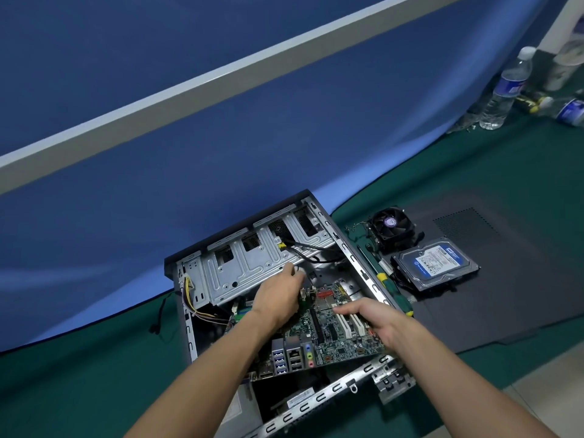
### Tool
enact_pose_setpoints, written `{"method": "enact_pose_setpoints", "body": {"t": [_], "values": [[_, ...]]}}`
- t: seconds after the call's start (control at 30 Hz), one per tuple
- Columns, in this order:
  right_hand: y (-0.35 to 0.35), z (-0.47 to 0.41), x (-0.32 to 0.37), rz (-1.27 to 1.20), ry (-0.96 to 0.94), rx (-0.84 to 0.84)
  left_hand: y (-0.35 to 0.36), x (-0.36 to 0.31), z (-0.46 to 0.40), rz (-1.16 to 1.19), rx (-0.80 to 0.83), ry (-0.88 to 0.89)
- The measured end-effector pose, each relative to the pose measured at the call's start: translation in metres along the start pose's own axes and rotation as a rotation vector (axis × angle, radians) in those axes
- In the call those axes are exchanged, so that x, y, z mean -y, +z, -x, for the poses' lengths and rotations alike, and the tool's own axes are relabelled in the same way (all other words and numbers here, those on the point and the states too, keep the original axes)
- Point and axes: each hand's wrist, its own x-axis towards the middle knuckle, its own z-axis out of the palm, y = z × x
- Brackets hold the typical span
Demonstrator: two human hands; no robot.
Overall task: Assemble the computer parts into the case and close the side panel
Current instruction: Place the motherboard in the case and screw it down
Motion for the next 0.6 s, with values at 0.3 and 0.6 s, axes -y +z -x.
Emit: {"method": "enact_pose_setpoints", "body": {"t": [0.3,0.6], "values": [[0.004,-0.002,-0.001,0.008,-0.033,0.010,-0.002,0.007,0.023,0.263,0.027,-0.260],[0.011,-0.011,0.001,-0.139,-0.052,-0.007,0.000,0.027,0.042,0.156,0.068,-0.673]]}}
